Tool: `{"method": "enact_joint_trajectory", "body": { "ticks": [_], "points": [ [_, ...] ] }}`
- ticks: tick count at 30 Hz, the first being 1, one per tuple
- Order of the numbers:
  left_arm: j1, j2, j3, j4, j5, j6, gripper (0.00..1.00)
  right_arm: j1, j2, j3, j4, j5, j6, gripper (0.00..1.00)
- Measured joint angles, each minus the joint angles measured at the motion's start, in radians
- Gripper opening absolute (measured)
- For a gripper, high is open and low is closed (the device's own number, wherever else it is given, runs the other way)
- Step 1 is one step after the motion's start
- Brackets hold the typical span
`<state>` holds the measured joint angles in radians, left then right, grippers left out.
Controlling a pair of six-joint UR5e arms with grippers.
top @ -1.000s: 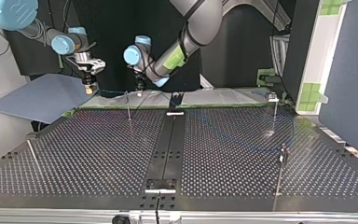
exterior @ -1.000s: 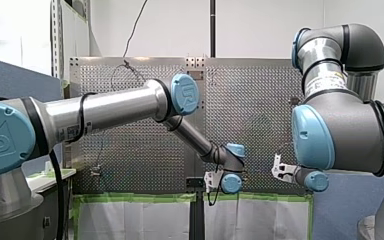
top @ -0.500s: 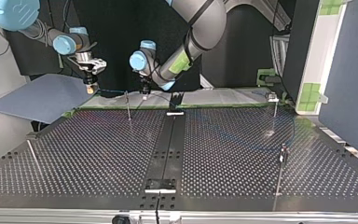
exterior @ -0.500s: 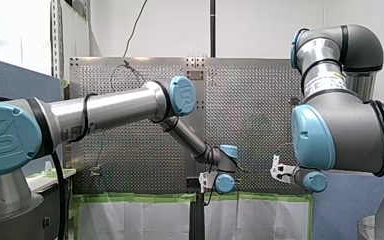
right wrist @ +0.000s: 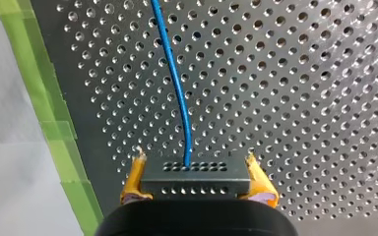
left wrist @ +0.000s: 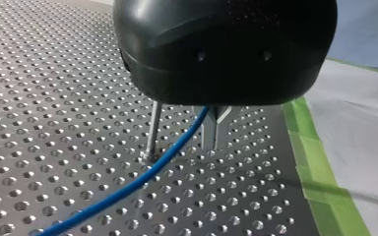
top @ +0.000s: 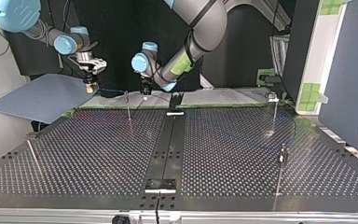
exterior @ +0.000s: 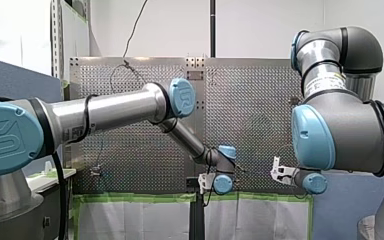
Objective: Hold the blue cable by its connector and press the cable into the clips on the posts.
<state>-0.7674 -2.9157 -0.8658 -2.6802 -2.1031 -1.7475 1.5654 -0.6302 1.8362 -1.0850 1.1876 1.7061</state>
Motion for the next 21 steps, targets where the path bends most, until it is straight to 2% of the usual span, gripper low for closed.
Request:
{"method": "enact_joint_trajectory", "body": {
  "ticks": [17, 21],
  "points": [
    [0.023, -0.006, 0.06, -0.021, 0.027, -0.015, 0.0, 0.002, 0.007, -0.033, 0.004, 0.011, 0.011, 0.0],
    [0.029, -0.022, 0.078, -0.038, 0.033, -0.018, 0.0, 0.003, 0.008, -0.04, 0.005, 0.012, 0.012, 0.0]
  ]
}}
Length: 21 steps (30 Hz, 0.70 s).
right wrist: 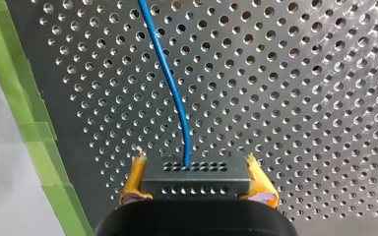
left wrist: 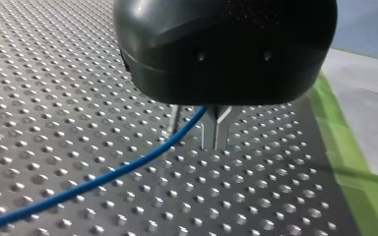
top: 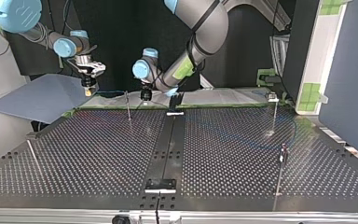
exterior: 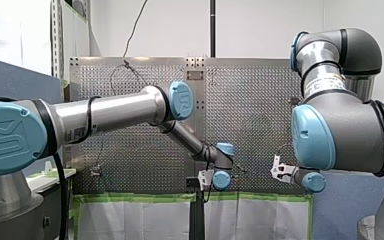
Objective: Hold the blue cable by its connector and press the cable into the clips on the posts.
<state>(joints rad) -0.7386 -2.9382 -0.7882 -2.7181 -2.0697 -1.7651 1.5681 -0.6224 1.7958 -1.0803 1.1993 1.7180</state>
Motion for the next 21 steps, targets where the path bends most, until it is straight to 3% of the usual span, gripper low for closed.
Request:
{"method": "enact_joint_trajectory", "body": {
  "ticks": [5, 10, 16, 21],
  "points": [
    [0.006, -0.029, 0.047, -0.034, 0.005, -0.007, 0.0, 0.001, 0.003, -0.014, 0.005, -0.001, 0.006, 0.0],
    [0.012, -0.033, 0.086, -0.041, 0.006, -0.012, 0.0, 0.002, 0.021, -0.06, 0.024, -0.002, 0.01, 0.0],
    [0.016, -0.033, 0.1, -0.039, 0.002, -0.014, 0.0, 0.006, 0.04, -0.114, 0.07, -0.006, -0.003, 0.0],
    [0.018, -0.033, 0.102, -0.039, 0.0, -0.015, 0.0, 0.008, 0.046, -0.159, 0.104, -0.016, 0.001, 0.0]
  ]
}}
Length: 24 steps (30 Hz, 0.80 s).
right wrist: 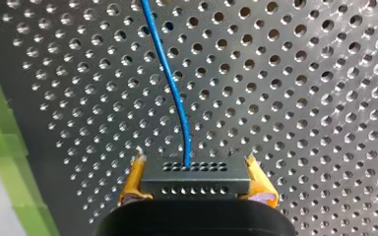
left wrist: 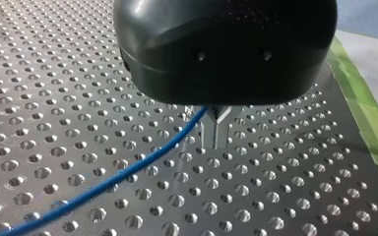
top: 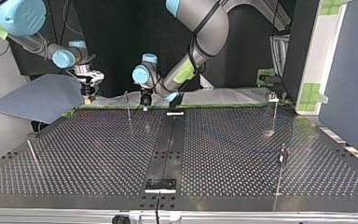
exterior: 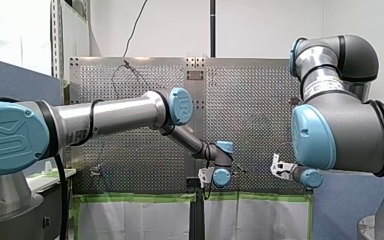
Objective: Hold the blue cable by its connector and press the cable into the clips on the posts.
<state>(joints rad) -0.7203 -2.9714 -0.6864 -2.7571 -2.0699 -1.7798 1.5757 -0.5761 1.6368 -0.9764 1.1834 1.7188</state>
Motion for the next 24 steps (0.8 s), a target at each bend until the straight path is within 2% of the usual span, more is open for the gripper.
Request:
{"method": "enact_joint_trajectory", "body": {
  "ticks": [7, 13, 21, 24],
  "points": [
    [-0.001, 0.001, 0.001, -0.001, -0.001, -0.003, 0.0, 0.002, 0.028, -0.05, 0.016, -0.016, 0.005, 0.0],
    [-0.005, 0.001, 0.001, -0.001, -0.008, -0.007, 0.0, 0.003, 0.068, -0.091, 0.045, -0.042, -0.004, 0.0],
    [-0.01, 0.001, 0.0, -0.001, -0.011, -0.019, 0.0, 0.006, 0.079, -0.134, 0.074, -0.092, -0.009, 0.0],
    [-0.013, 0.001, 0.0, -0.001, -0.012, -0.028, 0.0, 0.006, 0.079, -0.143, 0.079, -0.1, -0.009, 0.0]
  ]
}}
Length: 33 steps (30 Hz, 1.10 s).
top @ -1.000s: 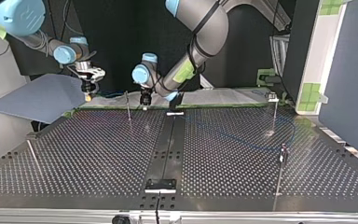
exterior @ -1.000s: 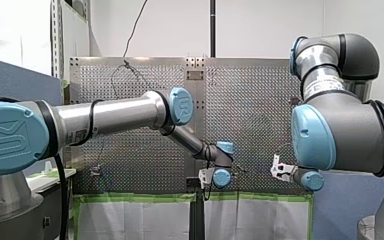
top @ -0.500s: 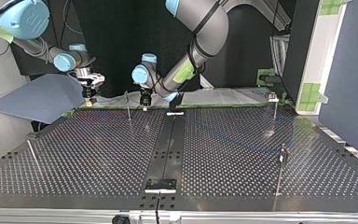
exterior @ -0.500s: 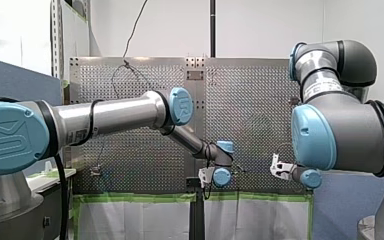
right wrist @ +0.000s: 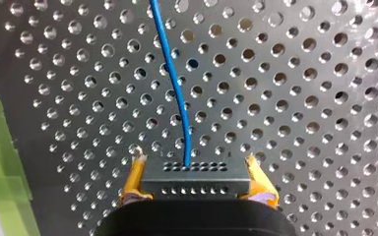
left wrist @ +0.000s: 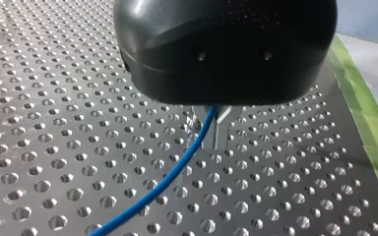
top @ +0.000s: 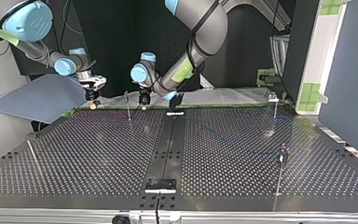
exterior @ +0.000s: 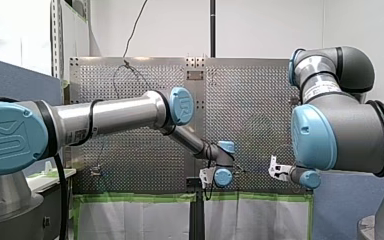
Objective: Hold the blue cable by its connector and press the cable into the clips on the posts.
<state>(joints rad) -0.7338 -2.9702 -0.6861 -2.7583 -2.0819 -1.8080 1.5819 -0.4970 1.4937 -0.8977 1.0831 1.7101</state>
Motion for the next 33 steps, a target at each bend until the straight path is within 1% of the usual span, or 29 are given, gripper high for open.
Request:
{"method": "enact_joint_trajectory", "body": {
  "ticks": [7, 12, 15, 18, 22, 27, 33],
  "points": [
    [-0.004, 0.001, 0.0, 0.001, 0.002, -0.02, 0.0, -0.002, 0.0, -0.011, 0.004, -0.001, 0.003, 0.0],
    [-0.002, 0.001, 0.0, 0.003, 0.0, -0.026, 0.0, -0.006, 0.0, -0.02, 0.005, 0.003, 0.012, 0.0],
    [0.004, 0.001, 0.001, 0.008, -0.011, -0.026, 0.0, -0.007, 0.0, -0.024, 0.005, 0.003, 0.016, 0.0],
    [0.008, 0.001, 0.009, 0.01, -0.033, -0.025, 0.0, -0.007, 0.0, -0.028, 0.005, 0.003, 0.019, 0.0],
    [0.002, 0.001, 0.04, 0.002, -0.057, -0.024, 0.0, -0.007, 0.0, -0.034, 0.008, 0.002, 0.021, 0.0],
    [-0.003, 0.0, 0.067, -0.009, -0.065, -0.023, 0.0, -0.007, 0.0, -0.037, 0.011, 0.001, 0.022, 0.0],
    [0.004, -0.001, 0.063, -0.012, -0.065, -0.022, 0.0, -0.002, 0.001, -0.042, 0.014, 0.001, 0.022, 0.0]
  ]
}}
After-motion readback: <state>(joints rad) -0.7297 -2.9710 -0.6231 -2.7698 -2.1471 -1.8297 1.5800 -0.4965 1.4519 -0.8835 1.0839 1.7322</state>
